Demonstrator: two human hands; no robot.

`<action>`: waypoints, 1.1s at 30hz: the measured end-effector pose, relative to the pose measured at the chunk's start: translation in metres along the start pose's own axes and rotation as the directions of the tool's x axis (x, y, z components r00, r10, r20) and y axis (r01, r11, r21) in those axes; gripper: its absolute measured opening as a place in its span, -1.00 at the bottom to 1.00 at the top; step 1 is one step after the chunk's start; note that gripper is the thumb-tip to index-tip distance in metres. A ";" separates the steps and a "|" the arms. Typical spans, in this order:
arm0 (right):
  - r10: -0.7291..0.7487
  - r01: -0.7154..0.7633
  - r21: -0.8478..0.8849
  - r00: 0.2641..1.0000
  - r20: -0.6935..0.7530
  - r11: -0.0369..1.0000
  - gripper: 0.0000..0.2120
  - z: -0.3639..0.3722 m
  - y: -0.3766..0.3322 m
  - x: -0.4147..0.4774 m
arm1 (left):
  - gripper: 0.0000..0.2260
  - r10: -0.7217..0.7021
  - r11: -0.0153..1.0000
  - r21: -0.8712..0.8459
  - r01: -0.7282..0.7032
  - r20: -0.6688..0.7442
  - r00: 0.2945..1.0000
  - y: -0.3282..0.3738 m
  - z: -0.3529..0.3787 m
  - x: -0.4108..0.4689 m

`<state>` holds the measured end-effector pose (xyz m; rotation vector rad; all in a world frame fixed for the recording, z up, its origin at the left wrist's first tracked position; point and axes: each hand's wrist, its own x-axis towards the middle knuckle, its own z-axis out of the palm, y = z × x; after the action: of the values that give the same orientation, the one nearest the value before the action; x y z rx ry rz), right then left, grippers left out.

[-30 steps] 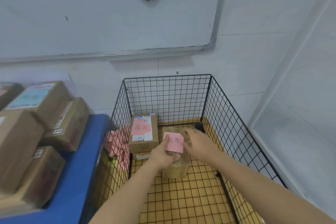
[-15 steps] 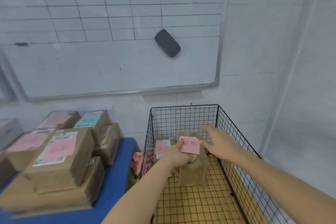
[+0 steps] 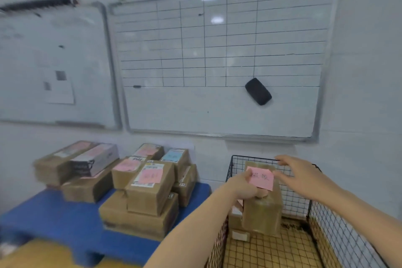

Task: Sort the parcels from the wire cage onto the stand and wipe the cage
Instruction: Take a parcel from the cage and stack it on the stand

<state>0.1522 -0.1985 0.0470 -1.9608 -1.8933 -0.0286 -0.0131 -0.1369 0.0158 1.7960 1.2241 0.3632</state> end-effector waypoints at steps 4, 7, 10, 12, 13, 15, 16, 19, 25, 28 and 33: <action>-0.064 0.063 0.015 0.998 0.019 0.998 -0.46 0.002 -0.019 -0.001 | -0.19 -0.021 0.999 -0.027 0.020 -0.050 0.999 -0.005 -0.018 -0.021; -0.105 0.104 0.018 0.994 0.020 0.994 -0.45 0.006 -0.034 0.000 | -0.21 -0.034 0.999 -0.019 0.033 -0.055 0.998 -0.011 -0.034 -0.039; -0.140 0.139 0.016 0.990 0.023 0.990 -0.47 0.007 -0.053 0.005 | -0.25 -0.020 1.000 0.006 0.020 -0.065 0.998 -0.018 -0.053 -0.050; -0.158 0.158 0.012 0.987 0.022 0.987 -0.48 0.006 -0.066 0.011 | -0.26 -0.036 0.999 -0.018 0.035 -0.060 0.998 -0.019 -0.066 -0.059; -0.166 0.166 0.010 0.986 0.015 0.986 -0.49 0.006 -0.074 0.015 | -0.27 -0.048 0.998 -0.041 0.046 -0.053 0.997 -0.018 -0.073 -0.064; -0.184 0.184 0.007 0.983 -0.007 0.983 -0.48 0.006 -0.090 0.022 | -0.27 -0.054 0.996 -0.067 0.051 -0.043 0.998 -0.019 -0.091 -0.074; -0.192 0.192 0.012 0.981 -0.015 0.981 -0.48 0.006 -0.100 0.026 | -0.28 -0.046 0.997 -0.064 0.043 -0.050 0.998 -0.019 -0.101 -0.079; -0.217 0.218 0.024 0.975 -0.035 0.976 -0.50 0.009 -0.134 0.039 | -0.28 -0.038 0.996 -0.079 0.031 -0.091 0.995 -0.027 -0.140 -0.087; -0.280 0.293 0.109 0.952 -0.124 0.950 -0.52 0.031 -0.226 0.072 | -0.28 -0.055 0.996 -0.079 0.042 -0.164 0.985 -0.066 -0.236 -0.107; -0.267 0.288 0.157 0.953 -0.141 0.945 -0.47 0.046 -0.273 0.090 | -0.26 -0.059 0.996 -0.083 0.043 -0.208 0.976 -0.093 -0.281 -0.111; -0.273 0.289 0.182 0.956 -0.109 0.940 -0.46 0.074 -0.324 0.115 | -0.25 -0.098 0.992 -0.106 0.073 -0.257 0.961 -0.139 -0.337 -0.110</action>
<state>-0.1702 -0.0695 0.1025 -1.5267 -2.0230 -0.0041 -0.3696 -0.0446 0.1145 1.6442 1.4376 0.6145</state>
